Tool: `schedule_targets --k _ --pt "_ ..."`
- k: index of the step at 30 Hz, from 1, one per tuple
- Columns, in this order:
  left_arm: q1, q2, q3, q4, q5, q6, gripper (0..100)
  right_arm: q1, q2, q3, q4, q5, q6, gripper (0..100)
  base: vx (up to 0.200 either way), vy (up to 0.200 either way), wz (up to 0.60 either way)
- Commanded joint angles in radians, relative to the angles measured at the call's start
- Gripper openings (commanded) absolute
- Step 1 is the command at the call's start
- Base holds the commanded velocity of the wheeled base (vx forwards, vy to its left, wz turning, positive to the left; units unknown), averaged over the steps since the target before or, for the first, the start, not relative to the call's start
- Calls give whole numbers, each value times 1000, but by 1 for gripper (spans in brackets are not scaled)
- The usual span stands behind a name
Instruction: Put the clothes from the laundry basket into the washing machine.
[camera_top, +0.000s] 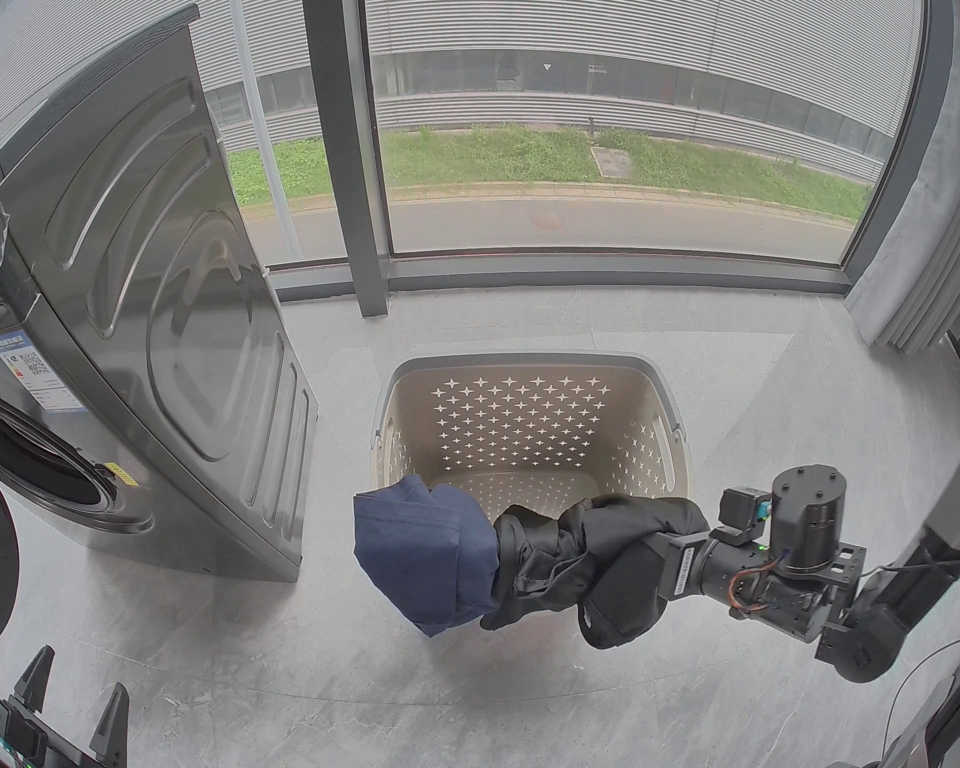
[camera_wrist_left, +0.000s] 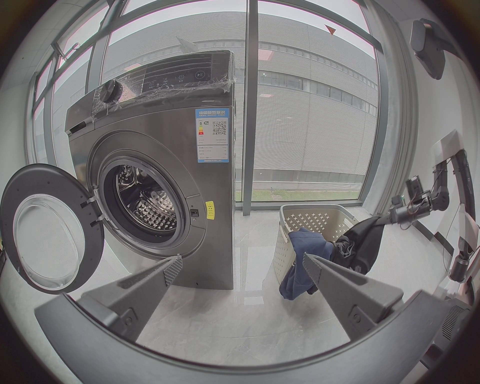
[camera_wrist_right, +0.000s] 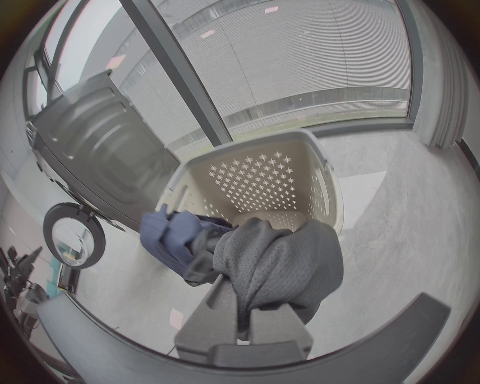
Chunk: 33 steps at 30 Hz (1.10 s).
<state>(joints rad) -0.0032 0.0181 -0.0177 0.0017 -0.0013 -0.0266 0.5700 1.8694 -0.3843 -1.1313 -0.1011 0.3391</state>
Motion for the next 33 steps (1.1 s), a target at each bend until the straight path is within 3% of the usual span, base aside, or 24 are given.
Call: schedule_targets --k 1,8,12,17,19,24,33 --pt "0 -10 16 0 0 1 100 68 -226 61 -4 -39 29 0 0 0 0" --pt "0 -10 16 0 0 1 100 73 -386 65 -2 -32 20 0 0 0 0" --pt "0 -10 16 0 0 1 100 82 -427 68 -5 -23 -9 0 0 0 0" --pt "0 -10 16 0 0 2 100 96 -432 54 -99 37 -123 0 0 0 0" --pt "0 -10 16 0 0 4 100 96 -426 35 -104 50 -143 0 0 0 0" --pt "0 -10 16 0 0 4 100 108 -426 35 -110 54 -155 0 0 0 0" --pt "0 -10 16 0 -3 4 100 119 -434 41 -111 52 -155 0 -200 0 0"
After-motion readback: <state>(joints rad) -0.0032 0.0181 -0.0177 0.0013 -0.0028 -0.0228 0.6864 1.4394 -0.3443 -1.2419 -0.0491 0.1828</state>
